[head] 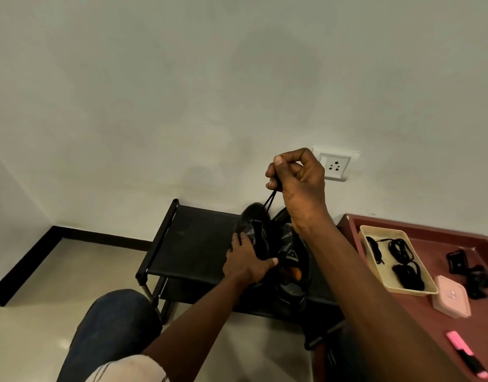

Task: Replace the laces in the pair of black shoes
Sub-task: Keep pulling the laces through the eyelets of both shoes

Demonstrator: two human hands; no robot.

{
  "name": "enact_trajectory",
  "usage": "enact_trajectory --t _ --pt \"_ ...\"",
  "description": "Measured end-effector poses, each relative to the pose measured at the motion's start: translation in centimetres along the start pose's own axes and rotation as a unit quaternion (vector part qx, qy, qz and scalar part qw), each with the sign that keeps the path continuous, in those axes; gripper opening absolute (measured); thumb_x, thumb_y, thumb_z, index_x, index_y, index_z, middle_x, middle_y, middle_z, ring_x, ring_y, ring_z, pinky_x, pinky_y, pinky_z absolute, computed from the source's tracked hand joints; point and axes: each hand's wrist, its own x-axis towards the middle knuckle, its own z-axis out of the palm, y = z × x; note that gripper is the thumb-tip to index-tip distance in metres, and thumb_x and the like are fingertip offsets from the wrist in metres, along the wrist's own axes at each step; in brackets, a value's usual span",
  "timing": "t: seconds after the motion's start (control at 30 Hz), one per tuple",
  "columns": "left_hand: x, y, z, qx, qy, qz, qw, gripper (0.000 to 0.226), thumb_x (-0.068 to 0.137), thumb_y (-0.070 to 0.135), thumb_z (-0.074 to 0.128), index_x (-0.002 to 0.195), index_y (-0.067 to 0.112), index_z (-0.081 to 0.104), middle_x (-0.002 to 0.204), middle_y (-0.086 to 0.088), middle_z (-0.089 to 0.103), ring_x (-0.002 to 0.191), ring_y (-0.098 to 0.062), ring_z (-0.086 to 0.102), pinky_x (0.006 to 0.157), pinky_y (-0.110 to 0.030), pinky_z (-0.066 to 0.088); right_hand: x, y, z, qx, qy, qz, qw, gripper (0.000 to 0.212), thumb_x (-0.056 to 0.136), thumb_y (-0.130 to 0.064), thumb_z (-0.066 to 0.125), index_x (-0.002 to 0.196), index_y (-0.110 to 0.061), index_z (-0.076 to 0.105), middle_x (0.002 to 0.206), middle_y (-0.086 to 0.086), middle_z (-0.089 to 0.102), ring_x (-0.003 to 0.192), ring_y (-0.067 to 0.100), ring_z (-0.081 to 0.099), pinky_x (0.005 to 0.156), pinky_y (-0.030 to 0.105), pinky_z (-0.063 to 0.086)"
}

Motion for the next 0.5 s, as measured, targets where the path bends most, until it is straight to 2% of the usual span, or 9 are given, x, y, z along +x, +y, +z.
enact_trajectory --t 0.3,0.4,0.5 --pt "-0.7 0.7 -0.8 -0.011 0.002 -0.014 1.000 0.123 0.077 0.064 0.079 0.164 0.017 0.007 0.173 -0.006 0.000 0.154 -0.042 0.020 0.121 -0.057 0.032 -1.2 -8.5 0.2 0.028 0.005 -0.035 0.999 0.009 0.104 -0.008 0.061 0.096 -0.006 0.057 0.068 0.001 0.069 0.052 0.014 0.051 0.055 0.028 0.047" --pt "-0.9 0.9 -1.1 -0.016 -0.006 -0.018 1.000 0.121 0.079 0.062 0.079 0.165 0.017 0.006 0.173 -0.007 0.000 0.154 -0.041 0.020 0.121 -0.059 0.031 -1.4 -10.9 0.1 0.041 0.007 -0.043 0.998 0.007 0.103 -0.009 0.062 0.098 -0.007 0.058 0.070 0.002 0.072 0.054 0.014 0.055 0.056 0.029 0.050" --pt "-1.4 0.7 -1.7 -0.018 -0.024 -0.021 0.999 0.119 0.078 0.069 0.075 0.164 0.019 0.010 0.171 -0.010 0.008 0.152 -0.040 0.024 0.119 -0.062 0.031 -1.7 -12.0 -0.1 0.045 -0.011 -0.031 0.998 0.005 0.105 -0.011 0.060 0.102 -0.007 0.059 0.078 0.005 0.077 0.064 0.018 0.069 0.066 0.033 0.060"
